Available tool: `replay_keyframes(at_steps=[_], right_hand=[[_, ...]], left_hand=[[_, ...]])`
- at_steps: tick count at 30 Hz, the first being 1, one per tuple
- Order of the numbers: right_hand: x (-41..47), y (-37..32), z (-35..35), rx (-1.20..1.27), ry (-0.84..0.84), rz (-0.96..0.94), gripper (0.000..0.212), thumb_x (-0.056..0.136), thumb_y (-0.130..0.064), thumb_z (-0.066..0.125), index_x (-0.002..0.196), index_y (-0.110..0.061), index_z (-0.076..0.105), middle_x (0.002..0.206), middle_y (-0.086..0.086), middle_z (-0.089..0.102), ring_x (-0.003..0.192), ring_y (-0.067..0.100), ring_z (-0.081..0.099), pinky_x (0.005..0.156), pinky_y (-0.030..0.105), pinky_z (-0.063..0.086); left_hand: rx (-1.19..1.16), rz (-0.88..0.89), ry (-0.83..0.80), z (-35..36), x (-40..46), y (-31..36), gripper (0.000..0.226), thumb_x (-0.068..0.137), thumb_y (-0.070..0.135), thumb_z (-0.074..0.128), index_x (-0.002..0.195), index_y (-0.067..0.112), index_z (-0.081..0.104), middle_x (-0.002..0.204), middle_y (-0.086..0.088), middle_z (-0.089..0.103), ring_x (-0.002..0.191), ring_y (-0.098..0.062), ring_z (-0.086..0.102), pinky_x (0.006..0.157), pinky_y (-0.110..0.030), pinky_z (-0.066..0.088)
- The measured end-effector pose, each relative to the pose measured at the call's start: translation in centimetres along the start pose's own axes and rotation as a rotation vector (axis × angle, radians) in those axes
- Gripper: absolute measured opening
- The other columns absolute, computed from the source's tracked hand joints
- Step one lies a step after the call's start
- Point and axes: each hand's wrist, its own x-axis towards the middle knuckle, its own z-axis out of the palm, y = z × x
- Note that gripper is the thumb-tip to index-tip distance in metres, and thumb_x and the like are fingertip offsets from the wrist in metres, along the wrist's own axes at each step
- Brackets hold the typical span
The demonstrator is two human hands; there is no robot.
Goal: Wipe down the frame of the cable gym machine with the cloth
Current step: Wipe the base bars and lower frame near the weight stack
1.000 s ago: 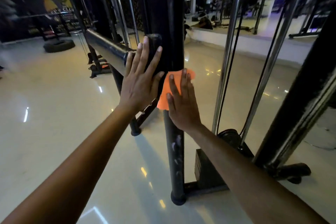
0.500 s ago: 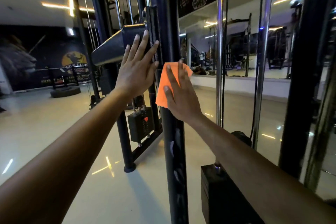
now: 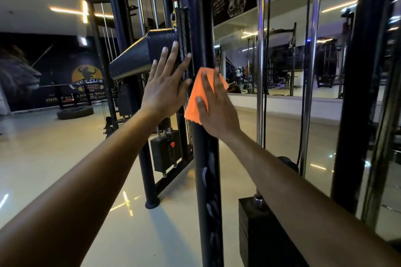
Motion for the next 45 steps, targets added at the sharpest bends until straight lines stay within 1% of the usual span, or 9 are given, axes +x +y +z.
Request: replay_keyframes(at_steps=[9, 16, 21, 25, 28, 32, 35, 39, 45], right_hand=[[-6.7, 0.9, 1.9, -0.044, -0.053, 0.025, 0.075, 0.115, -0.043, 0.039, 0.173, -0.039, -0.008, 0.181, -0.006, -0.02, 0.163, 0.035, 0.026, 0.098, 0.056, 0.062], [-0.6, -0.2, -0.6, -0.017, -0.016, -0.022, 0.07, 0.116, -0.048, 0.036, 0.173, -0.04, -0.005, 0.181, -0.006, -0.02, 0.166, 0.036, 0.014, 0.101, 0.058, 0.059], [-9.2, 1.6, 2.1, -0.055, -0.098, -0.013, 0.075, 0.116, -0.04, 0.04, 0.173, -0.038, -0.008, 0.18, -0.006, -0.024, 0.166, 0.034, 0.019, 0.105, 0.056, 0.059], [-12.3, 2.9, 3.5, -0.022, -0.139, 0.032, 0.076, 0.116, -0.044, 0.038, 0.172, -0.039, -0.014, 0.18, -0.005, -0.022, 0.165, 0.035, 0.023, 0.102, 0.057, 0.061], [-7.4, 1.7, 3.0, 0.027, -0.062, 0.036, 0.074, 0.116, -0.046, 0.037, 0.173, -0.038, -0.011, 0.181, -0.001, -0.02, 0.167, 0.038, 0.013, 0.112, 0.063, 0.053], [-5.3, 0.8, 2.9, 0.031, -0.005, 0.02, 0.072, 0.117, -0.041, 0.039, 0.174, -0.035, -0.004, 0.181, -0.002, -0.021, 0.169, 0.035, 0.0, 0.118, 0.064, 0.047], [-10.8, 1.7, 4.3, -0.02, -0.057, 0.01, 0.073, 0.117, -0.036, 0.041, 0.174, -0.034, -0.004, 0.18, -0.001, -0.023, 0.169, 0.031, -0.005, 0.121, 0.061, 0.045], [-17.4, 3.1, 6.1, 0.021, -0.163, 0.058, 0.077, 0.115, -0.035, 0.043, 0.174, -0.034, -0.007, 0.181, -0.001, -0.023, 0.168, 0.037, 0.007, 0.118, 0.062, 0.046], [-12.1, 2.1, 5.1, 0.116, -0.09, 0.114, 0.073, 0.117, -0.043, 0.038, 0.173, -0.038, -0.008, 0.181, -0.002, -0.02, 0.168, 0.035, 0.004, 0.119, 0.067, 0.044]], left_hand=[[0.013, 0.025, -0.08, -0.9, -0.2, -0.3, 0.064, 0.114, 0.043, 0.034, 0.172, 0.037, 0.008, 0.179, 0.001, -0.02, 0.165, -0.025, -0.018, 0.135, -0.052, 0.0], [-0.043, 0.002, -0.106, -1.0, -0.4, 0.3, 0.066, 0.114, 0.043, 0.038, 0.173, 0.033, 0.009, 0.179, 0.0, -0.022, 0.165, -0.025, -0.021, 0.135, -0.053, 0.002], [-0.173, -0.034, -0.164, 1.7, -3.8, 2.2, 0.076, 0.113, 0.037, 0.043, 0.173, 0.029, -0.002, 0.176, -0.003, -0.03, 0.166, -0.029, -0.013, 0.134, -0.057, 0.006], [-0.51, -0.108, -0.111, 2.9, -5.8, 3.6, 0.072, 0.113, 0.022, 0.046, 0.171, 0.021, 0.003, 0.179, -0.004, -0.008, 0.158, -0.035, 0.032, 0.116, -0.047, 0.043], [-0.674, -0.318, 0.006, 2.4, -4.7, 5.1, 0.056, 0.112, 0.024, 0.05, 0.159, 0.013, 0.023, 0.157, -0.013, 0.03, 0.124, -0.024, 0.061, 0.108, -0.047, 0.052], [-0.877, -0.614, -0.047, 2.7, -3.8, 5.9, 0.053, 0.113, 0.031, 0.053, 0.158, 0.013, 0.031, 0.151, -0.006, 0.049, 0.133, -0.015, 0.053, 0.116, -0.038, 0.046], [-1.032, -0.637, -0.162, 3.6, -5.3, 6.0, 0.055, 0.115, 0.032, 0.049, 0.164, 0.016, 0.031, 0.16, -0.006, 0.05, 0.14, -0.017, 0.053, 0.116, -0.035, 0.045], [-1.06, -0.662, -0.255, 5.3, -7.3, 4.8, 0.066, 0.107, 0.05, 0.058, 0.165, 0.028, 0.035, 0.16, -0.004, 0.051, 0.145, -0.021, 0.052, 0.122, -0.052, 0.044], [-1.159, -0.739, -0.262, 5.2, -7.3, 4.7, 0.059, 0.111, 0.043, 0.057, 0.164, 0.027, 0.038, 0.155, -0.001, 0.052, 0.132, -0.013, 0.055, 0.114, -0.042, 0.048]])
